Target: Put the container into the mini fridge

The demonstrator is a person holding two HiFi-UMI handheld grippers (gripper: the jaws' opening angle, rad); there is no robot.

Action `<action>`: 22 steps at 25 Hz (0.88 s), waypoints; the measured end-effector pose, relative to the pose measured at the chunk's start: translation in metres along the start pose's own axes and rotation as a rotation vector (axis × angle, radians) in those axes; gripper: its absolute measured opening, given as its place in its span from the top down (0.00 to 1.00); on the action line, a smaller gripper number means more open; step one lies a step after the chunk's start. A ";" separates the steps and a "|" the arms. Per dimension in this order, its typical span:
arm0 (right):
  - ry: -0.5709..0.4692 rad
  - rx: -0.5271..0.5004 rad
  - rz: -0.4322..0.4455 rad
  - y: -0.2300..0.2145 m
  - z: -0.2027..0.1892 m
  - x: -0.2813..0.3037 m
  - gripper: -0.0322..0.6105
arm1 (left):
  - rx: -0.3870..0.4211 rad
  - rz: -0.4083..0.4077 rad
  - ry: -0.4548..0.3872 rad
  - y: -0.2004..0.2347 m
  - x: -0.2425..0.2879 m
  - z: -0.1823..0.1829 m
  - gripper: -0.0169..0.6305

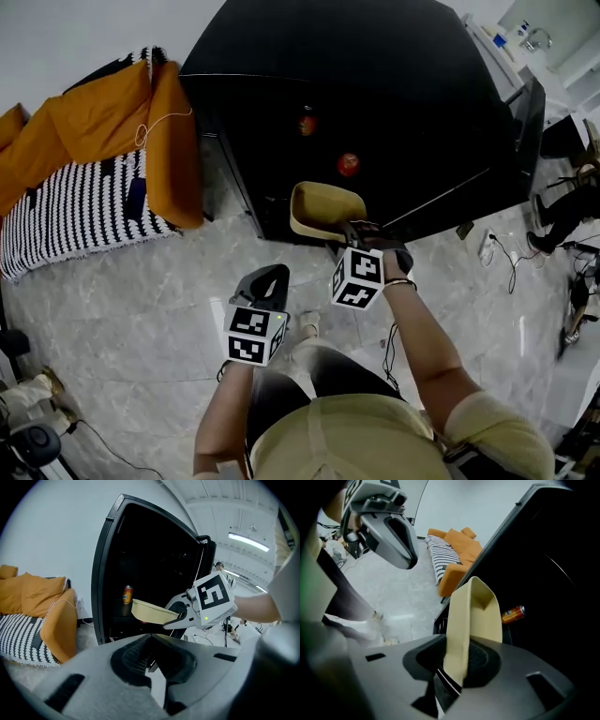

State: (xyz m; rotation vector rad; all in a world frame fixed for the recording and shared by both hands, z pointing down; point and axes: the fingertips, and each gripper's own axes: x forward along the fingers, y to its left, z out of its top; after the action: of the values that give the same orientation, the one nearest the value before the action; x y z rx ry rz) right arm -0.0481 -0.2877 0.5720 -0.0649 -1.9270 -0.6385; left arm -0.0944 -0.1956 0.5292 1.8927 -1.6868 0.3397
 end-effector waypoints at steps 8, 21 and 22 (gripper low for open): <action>-0.006 -0.005 0.007 -0.022 0.002 0.024 0.79 | -0.048 0.036 -0.015 0.008 0.014 0.001 0.94; 0.048 0.061 -0.044 -0.066 -0.020 0.055 0.79 | -0.073 0.064 -0.015 0.021 0.044 0.003 0.94; 0.053 0.063 -0.050 -0.068 -0.021 0.057 0.79 | -0.074 0.066 -0.015 0.022 0.046 0.004 0.94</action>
State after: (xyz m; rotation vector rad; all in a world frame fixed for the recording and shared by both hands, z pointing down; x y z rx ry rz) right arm -0.0786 -0.3694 0.6002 0.0396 -1.9006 -0.6063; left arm -0.1083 -0.2366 0.5570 1.7937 -1.7509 0.2856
